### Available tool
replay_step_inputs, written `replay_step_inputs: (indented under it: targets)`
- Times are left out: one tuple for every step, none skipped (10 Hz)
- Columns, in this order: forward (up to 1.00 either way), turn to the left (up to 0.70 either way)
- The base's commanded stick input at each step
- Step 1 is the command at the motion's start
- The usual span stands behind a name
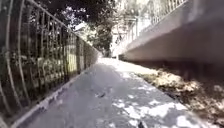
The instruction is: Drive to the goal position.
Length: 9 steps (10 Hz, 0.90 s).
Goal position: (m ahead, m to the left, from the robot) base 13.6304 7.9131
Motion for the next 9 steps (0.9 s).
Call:
replay_step_inputs:
  targets:
    - [0.5, 0.0]
    - [0.5, 0.0]
    - [0.5, 0.0]
    - [0.5, 0.0]
    - [0.5, 0.0]
    - [0.5, 0.0]
    - [0.5, 0.0]
    - [0.5, 0.0]
    - [0.5, 0.0]
